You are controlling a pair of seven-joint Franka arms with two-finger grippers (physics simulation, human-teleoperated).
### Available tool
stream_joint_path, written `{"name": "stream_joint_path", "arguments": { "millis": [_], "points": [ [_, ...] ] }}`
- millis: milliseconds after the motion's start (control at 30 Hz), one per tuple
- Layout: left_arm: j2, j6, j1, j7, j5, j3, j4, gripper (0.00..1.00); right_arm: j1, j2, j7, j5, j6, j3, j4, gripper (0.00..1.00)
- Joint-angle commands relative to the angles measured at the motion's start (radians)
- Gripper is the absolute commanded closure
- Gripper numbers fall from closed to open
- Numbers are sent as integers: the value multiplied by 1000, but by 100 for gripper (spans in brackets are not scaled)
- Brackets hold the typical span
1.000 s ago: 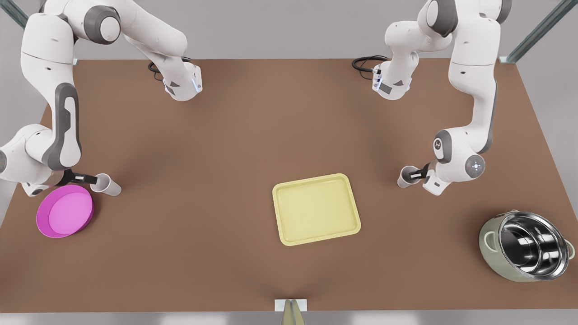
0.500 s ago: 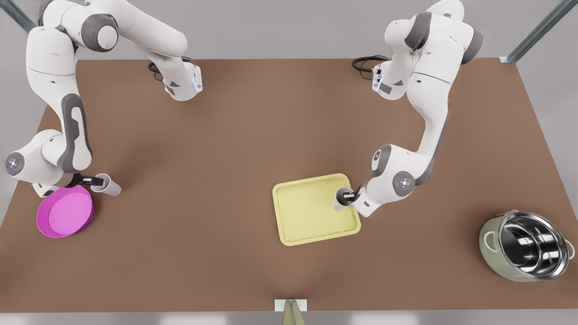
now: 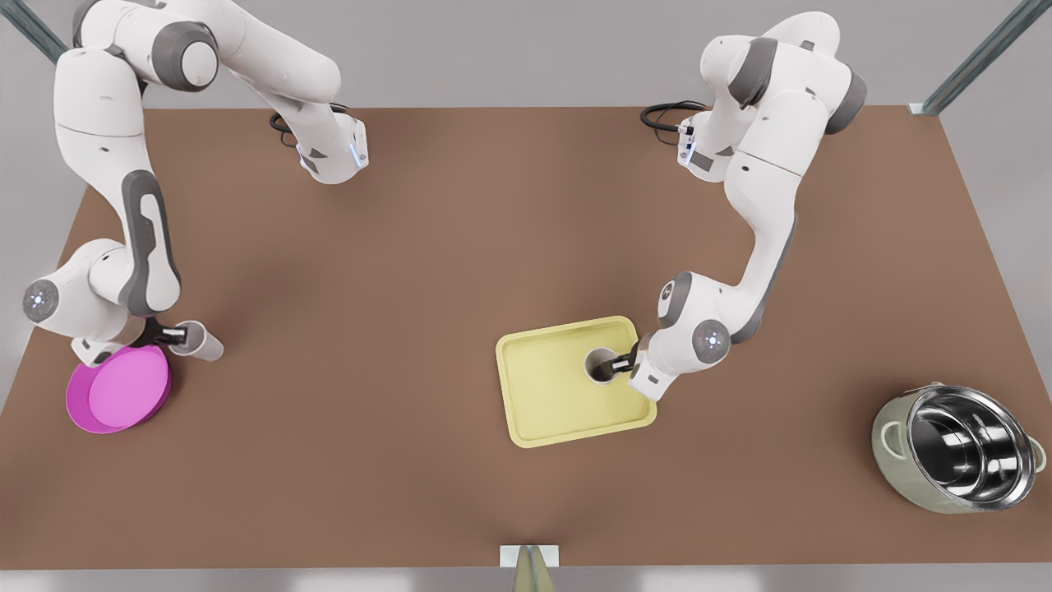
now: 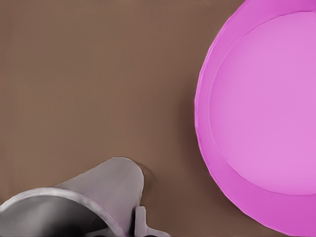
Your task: Use both arms to respectively pick up the white IKEA cups from the middle-left and middle-right positions, then place the white IKEA cups onto the middle-middle tray, ensuring that the cups remain upright and do not tip over
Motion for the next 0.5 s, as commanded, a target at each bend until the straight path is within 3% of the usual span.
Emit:
{"name": "stream_joint_path", "arguments": {
  "millis": [0, 100, 233, 267, 300, 367, 400, 467],
  "points": [
    [-8, -8, 0, -233, 23, -2, -1, 0, 1, -26, -33, -1, -64, 47, 6, 79],
    [-31, -48, 4, -249, 27, -20, -1, 0, 23, -44, -25, 1, -116, 185, 48, 79],
    [-53, -82, 9, -256, 39, -20, -1, 0, 293, -26, 70, 22, -116, 189, 135, 79],
    [-106, -176, 12, -256, 41, -16, 5, 0, 346, -2, 129, 25, -116, 189, 186, 79],
    [-181, -397, 49, -256, 78, -14, 74, 0, 396, 43, 194, 31, -115, 189, 261, 79],
    [-180, -810, 98, -246, 139, -14, 323, 0, 471, 109, 324, 74, -115, 189, 356, 79],
    [-181, -953, 112, -244, 176, -14, 430, 0, 509, 138, 386, 74, -115, 189, 396, 79],
    [-233, -1123, 173, 4, 208, -16, 502, 0, 597, 195, 536, 76, -115, 190, 480, 79]
  ]
}}
